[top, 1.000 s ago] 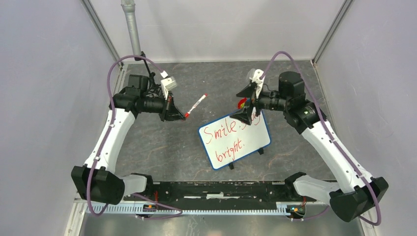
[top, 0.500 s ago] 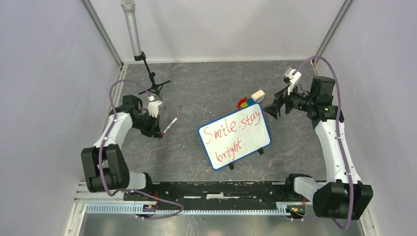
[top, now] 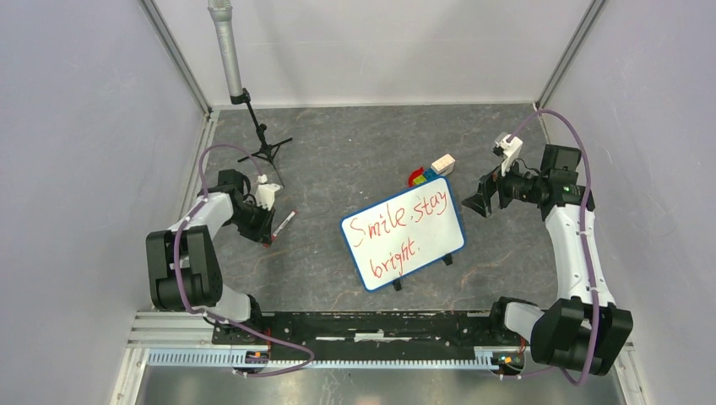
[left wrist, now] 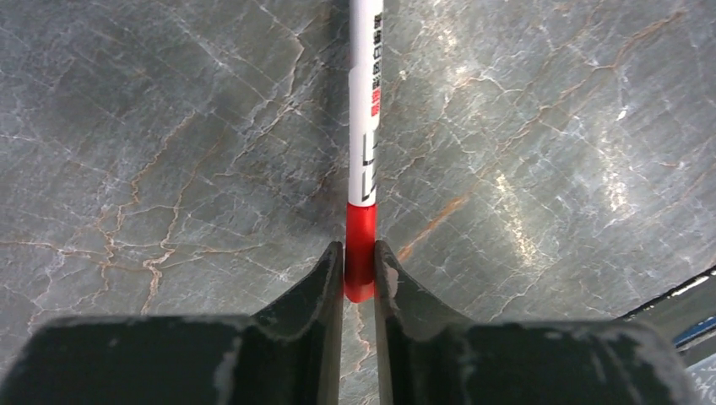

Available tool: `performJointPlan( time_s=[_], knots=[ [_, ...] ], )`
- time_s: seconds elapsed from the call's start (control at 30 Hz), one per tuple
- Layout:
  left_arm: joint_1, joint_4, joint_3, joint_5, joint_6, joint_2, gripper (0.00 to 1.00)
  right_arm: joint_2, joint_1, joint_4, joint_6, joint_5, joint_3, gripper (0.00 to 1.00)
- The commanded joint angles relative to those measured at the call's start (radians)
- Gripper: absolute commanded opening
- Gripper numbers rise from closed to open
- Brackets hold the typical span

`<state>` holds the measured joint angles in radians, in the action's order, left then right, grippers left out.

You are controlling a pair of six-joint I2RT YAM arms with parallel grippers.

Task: Write a sentence on the whiteboard
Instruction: Place the whiteboard marker at the center of the board, then reset both arms

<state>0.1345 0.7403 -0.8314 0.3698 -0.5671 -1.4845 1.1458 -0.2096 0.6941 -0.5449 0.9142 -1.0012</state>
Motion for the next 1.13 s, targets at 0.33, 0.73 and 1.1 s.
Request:
performJointPlan(
  time_s=[0.33,0.73,1.1],
  knots=[
    [0.008,0.03,-0.055,0.014,-0.043,0.035,0.54,0.011,-0.033,0.113,-0.121,0.011,-0.053,0.98],
    [0.166,0.18,-0.363,0.196,0.106,0.09,1.0,0.138,-0.269,0.321,-0.331,0.039,-0.247,0.98],
    [0.27,0.118,-0.423,0.159,0.199,0.119,1.0,0.277,-0.419,0.405,-0.466,0.021,-0.323,0.98]
  ],
)
